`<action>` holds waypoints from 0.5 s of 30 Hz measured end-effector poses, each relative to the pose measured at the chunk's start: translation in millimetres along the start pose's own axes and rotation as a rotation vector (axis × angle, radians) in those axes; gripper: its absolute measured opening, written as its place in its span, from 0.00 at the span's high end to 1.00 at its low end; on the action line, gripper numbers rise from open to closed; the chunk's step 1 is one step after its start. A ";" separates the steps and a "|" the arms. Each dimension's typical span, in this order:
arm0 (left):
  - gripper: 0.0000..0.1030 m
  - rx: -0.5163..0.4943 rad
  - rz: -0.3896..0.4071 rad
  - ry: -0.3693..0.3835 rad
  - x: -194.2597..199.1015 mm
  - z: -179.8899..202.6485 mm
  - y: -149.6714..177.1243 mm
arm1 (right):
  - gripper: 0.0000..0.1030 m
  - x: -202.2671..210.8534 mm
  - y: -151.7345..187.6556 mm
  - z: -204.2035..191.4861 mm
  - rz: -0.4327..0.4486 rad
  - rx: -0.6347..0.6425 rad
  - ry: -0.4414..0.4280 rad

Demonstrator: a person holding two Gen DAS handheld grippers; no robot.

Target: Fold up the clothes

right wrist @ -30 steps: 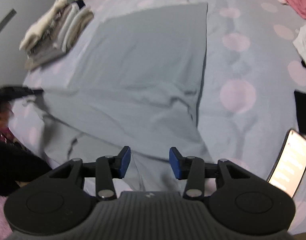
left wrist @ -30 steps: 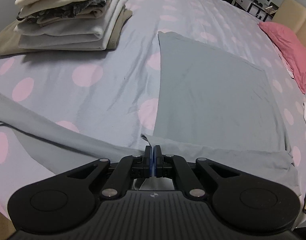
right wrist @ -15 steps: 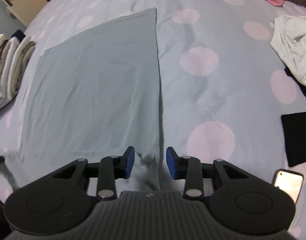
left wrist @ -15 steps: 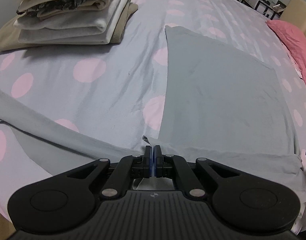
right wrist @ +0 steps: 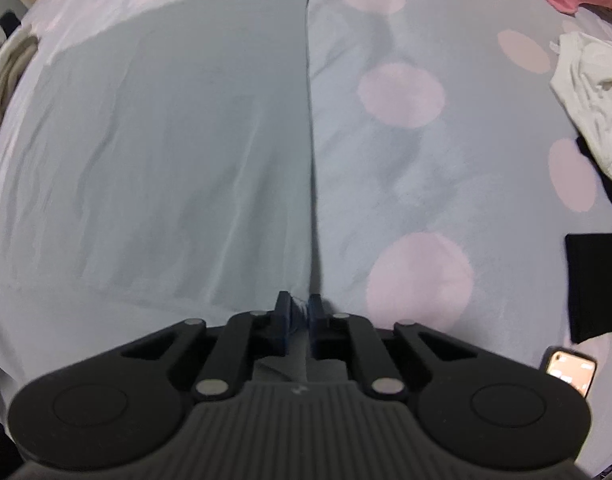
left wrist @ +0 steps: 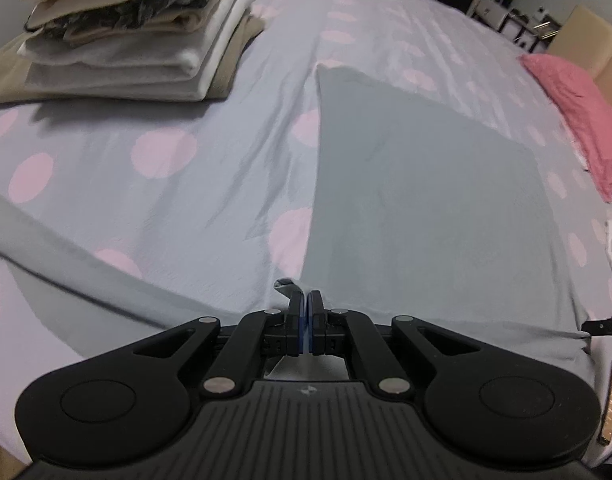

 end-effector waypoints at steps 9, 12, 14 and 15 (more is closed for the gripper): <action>1.00 -0.040 -0.051 -0.056 -19.9 1.6 4.3 | 0.90 -7.9 -4.0 8.5 0.010 0.038 0.068; 1.00 -0.044 -0.056 -0.059 -20.5 0.1 6.5 | 0.77 9.6 -4.7 13.1 0.074 0.052 0.109; 1.00 -0.047 -0.054 -0.058 -19.5 0.3 6.7 | 0.77 20.2 -3.5 19.0 0.095 0.039 0.082; 1.00 -0.049 -0.053 -0.058 -19.1 0.5 6.7 | 0.77 22.1 -2.0 20.6 0.089 0.031 0.046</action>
Point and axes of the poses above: each gripper's, at about its wrist camera, not at the fingertips, and x roughly against the way its jaws point, z to its right, y to its underside, the point moved 2 cm from there along -x, roughly the way its jaws point, and after that the axes turned 3 degrees about x, right-handed, at the moved point
